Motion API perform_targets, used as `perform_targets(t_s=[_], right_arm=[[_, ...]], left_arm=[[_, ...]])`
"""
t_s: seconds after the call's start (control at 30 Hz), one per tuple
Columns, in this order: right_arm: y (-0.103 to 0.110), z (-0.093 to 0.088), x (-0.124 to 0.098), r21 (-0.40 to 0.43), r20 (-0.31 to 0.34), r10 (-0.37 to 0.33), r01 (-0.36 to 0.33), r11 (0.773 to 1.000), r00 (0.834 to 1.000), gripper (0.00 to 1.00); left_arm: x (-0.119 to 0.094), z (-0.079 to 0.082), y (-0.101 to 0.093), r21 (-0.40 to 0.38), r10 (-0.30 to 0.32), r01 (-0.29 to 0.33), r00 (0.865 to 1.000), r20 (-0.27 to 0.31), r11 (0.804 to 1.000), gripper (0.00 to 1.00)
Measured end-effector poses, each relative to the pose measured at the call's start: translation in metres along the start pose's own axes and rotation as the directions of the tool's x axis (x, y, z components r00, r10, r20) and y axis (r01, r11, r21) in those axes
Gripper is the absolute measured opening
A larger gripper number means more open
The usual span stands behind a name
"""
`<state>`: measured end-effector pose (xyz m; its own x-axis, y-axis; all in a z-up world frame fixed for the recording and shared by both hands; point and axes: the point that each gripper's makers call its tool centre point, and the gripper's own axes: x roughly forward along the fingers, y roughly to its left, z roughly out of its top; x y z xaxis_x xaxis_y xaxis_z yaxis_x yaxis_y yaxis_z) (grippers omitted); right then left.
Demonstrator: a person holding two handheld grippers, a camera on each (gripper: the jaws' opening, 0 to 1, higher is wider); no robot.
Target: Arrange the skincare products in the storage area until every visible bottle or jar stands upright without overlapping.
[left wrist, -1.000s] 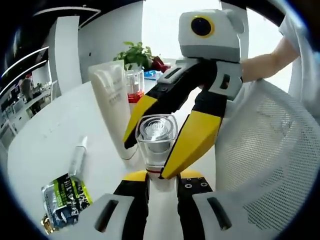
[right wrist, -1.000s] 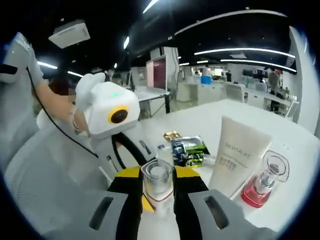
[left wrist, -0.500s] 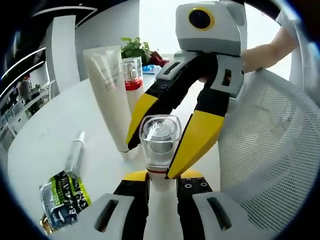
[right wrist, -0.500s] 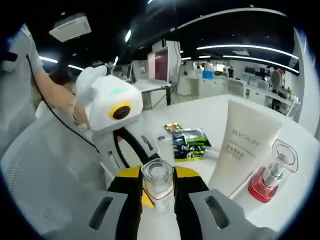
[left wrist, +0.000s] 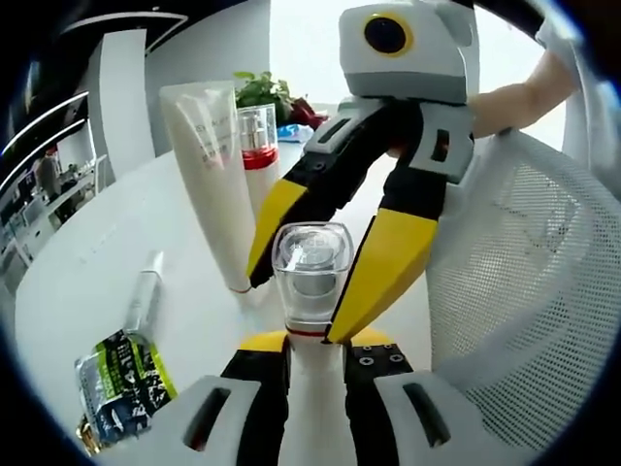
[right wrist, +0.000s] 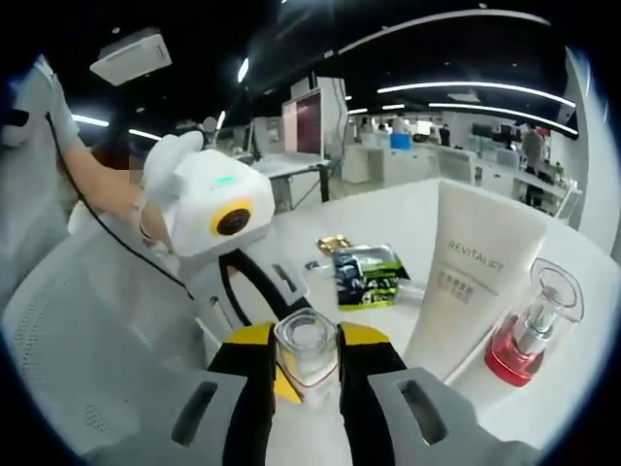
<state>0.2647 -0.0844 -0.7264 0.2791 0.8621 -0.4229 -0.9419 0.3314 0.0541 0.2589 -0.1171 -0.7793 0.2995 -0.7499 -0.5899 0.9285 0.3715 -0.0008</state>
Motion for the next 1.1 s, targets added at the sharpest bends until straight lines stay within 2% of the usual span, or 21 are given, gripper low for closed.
perform_targets(t_s=[0.33, 0.53, 0.8, 0.97, 1.1], right_arm=[[0.0, -0.001, -0.003, 0.004, -0.009, 0.002, -0.002, 1.0, 1.0, 0.3], [-0.004, 0.0, -0.016, 0.033, -0.003, -0.007, 0.008, 0.999, 1.0, 0.29], [-0.002, -0.018, -0.017, 0.012, -0.087, 0.005, -0.004, 1.0, 0.996, 0.28], [0.002, -0.031, -0.012, -0.021, -0.15, 0.017, -0.02, 1.0, 0.988, 0.24], [-0.001, -0.04, -0.009, -0.026, -0.183, 0.009, -0.014, 1.0, 0.983, 0.22]], left_arm=[[-0.002, -0.004, 0.003, 0.016, 0.014, -0.014, 1.0, -0.011, 1.0, 0.24], [-0.007, -0.01, 0.01, 0.011, 0.034, -0.034, 0.999, -0.029, 0.999, 0.24], [-0.011, -0.014, 0.01, -0.006, 0.039, -0.04, 0.998, -0.041, 0.999, 0.21], [-0.013, -0.018, 0.01, -0.023, 0.037, -0.038, 0.998, -0.059, 0.999, 0.14], [-0.013, -0.018, 0.009, -0.024, 0.035, -0.037, 0.997, -0.066, 0.999, 0.11]])
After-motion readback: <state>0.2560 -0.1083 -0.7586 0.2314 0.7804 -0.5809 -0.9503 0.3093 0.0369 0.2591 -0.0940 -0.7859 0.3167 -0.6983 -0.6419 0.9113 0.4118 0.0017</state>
